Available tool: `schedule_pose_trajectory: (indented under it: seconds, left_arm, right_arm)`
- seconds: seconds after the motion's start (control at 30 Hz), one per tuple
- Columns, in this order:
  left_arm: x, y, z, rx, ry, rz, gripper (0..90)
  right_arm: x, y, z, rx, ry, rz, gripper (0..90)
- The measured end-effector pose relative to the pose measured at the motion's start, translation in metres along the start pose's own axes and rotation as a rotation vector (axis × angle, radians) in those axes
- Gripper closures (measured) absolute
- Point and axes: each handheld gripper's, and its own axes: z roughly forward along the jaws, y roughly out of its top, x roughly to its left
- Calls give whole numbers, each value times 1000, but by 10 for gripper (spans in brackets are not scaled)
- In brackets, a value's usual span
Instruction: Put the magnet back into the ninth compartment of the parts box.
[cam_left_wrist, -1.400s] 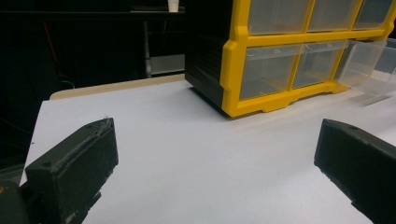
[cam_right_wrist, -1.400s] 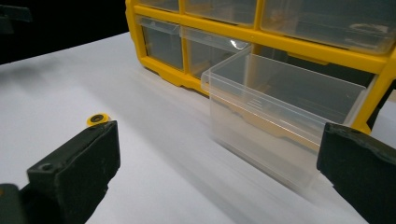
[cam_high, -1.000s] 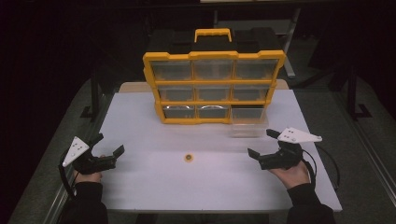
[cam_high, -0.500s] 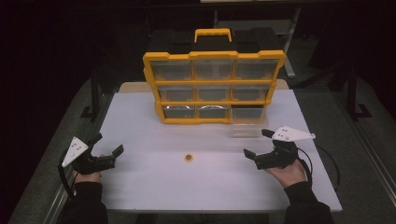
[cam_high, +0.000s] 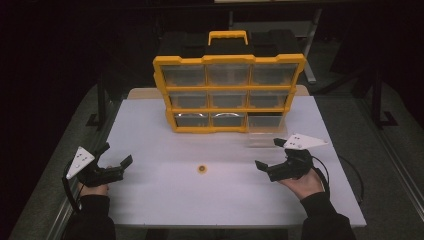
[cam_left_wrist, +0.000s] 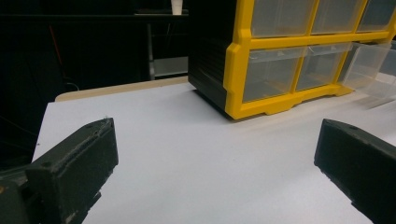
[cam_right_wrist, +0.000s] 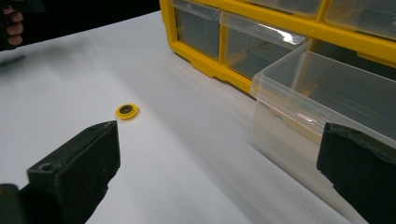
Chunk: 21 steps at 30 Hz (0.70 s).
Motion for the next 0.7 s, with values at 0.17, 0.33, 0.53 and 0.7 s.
schedule_pose_trajectory:
  seconds: [0.17,0.33,0.53,0.7]
  left_arm:
    - [0,0,1,5,-2,2,0]
    - [0,0,1,6,-1,3,0]
    - [0,0,0,6,-2,0,0]
    - [0,0,0,3,-2,-3,0]
  right_arm:
    - [2,3,5,9,13,-5,0]
    - [5,8,10,27,33,-8,0]
    - [6,13,18,54,55,-3,0]
    - [9,16,22,67,62,-20,0]
